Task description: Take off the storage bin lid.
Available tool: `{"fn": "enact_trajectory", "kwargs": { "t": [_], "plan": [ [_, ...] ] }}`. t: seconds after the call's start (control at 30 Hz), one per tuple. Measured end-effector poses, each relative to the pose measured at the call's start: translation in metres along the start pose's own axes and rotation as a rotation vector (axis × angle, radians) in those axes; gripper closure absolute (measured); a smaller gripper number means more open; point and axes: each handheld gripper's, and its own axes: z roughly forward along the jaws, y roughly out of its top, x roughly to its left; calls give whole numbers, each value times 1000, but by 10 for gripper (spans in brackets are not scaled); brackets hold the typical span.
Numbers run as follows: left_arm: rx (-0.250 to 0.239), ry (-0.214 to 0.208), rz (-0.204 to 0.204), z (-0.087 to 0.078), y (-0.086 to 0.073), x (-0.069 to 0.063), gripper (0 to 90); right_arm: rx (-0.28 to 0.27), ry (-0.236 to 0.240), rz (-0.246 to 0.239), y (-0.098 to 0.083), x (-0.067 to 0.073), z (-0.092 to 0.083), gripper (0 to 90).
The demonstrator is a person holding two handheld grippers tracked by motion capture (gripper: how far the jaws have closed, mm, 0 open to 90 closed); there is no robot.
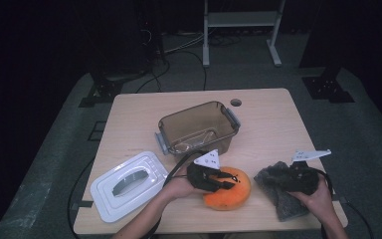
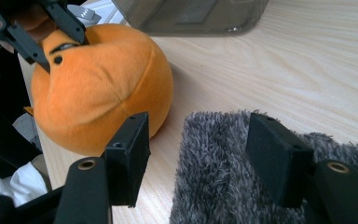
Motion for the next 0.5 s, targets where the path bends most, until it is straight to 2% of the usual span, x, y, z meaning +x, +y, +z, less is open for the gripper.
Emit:
{"fn": "enact_trajectory", "kwargs": {
  "t": [0.1, 0.33, 0.43, 0.5],
  "plan": [
    [-19, -4, -31, -5, 1, 3, 703, 3, 0, -1, 0, 0, 0, 385],
    [-43, -1, -42, -18, 5, 5, 709, 0, 1, 1, 0, -1, 1, 385],
    [-83, -4, -60, -28, 9, 6, 710, -1, 1, 2, 0, 0, 1, 385],
    [-99, 10, -58, -36, 14, 6, 711, 1, 1, 2, 0, -1, 1, 385]
  ]
}}
